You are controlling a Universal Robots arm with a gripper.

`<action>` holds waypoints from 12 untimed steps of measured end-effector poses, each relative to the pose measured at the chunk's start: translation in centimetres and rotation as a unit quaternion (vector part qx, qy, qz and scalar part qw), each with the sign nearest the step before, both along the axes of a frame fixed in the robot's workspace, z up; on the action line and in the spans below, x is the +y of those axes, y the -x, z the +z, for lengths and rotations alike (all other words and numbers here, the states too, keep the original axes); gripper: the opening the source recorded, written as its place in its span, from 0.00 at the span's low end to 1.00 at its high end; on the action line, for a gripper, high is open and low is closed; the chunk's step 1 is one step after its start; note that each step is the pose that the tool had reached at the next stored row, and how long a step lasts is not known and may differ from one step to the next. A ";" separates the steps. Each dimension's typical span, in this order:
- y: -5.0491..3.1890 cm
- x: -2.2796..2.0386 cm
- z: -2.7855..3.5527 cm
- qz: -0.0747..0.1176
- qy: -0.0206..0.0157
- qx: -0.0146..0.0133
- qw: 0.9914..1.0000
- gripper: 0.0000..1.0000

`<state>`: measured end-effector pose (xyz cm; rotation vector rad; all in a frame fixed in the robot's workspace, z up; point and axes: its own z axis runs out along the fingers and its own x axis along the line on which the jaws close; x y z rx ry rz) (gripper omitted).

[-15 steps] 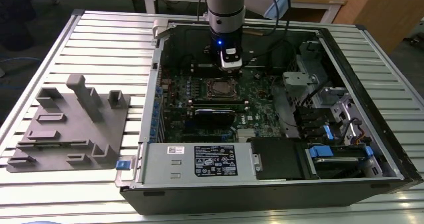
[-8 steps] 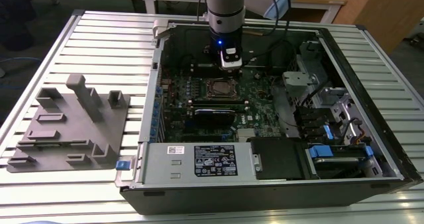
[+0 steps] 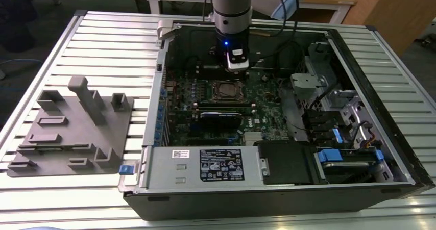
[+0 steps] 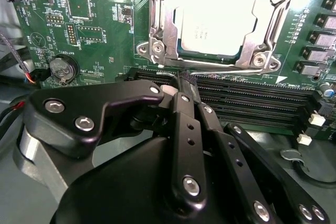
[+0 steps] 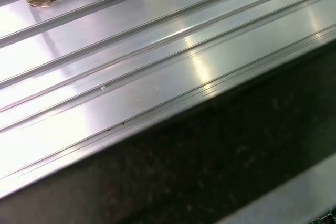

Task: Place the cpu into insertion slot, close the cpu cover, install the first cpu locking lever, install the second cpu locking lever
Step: 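Install the first cpu locking lever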

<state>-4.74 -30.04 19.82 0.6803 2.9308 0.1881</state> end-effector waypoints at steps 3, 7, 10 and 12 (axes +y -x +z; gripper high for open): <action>-0.13 -0.01 -0.04 0.001 0.003 0.000 1.000 0.11; -0.45 -0.01 -0.09 0.001 0.007 0.000 1.000 0.11; -0.56 -0.01 -0.13 0.002 0.011 0.000 1.000 0.11; -0.56 -0.01 -0.12 0.002 0.011 0.000 1.000 0.11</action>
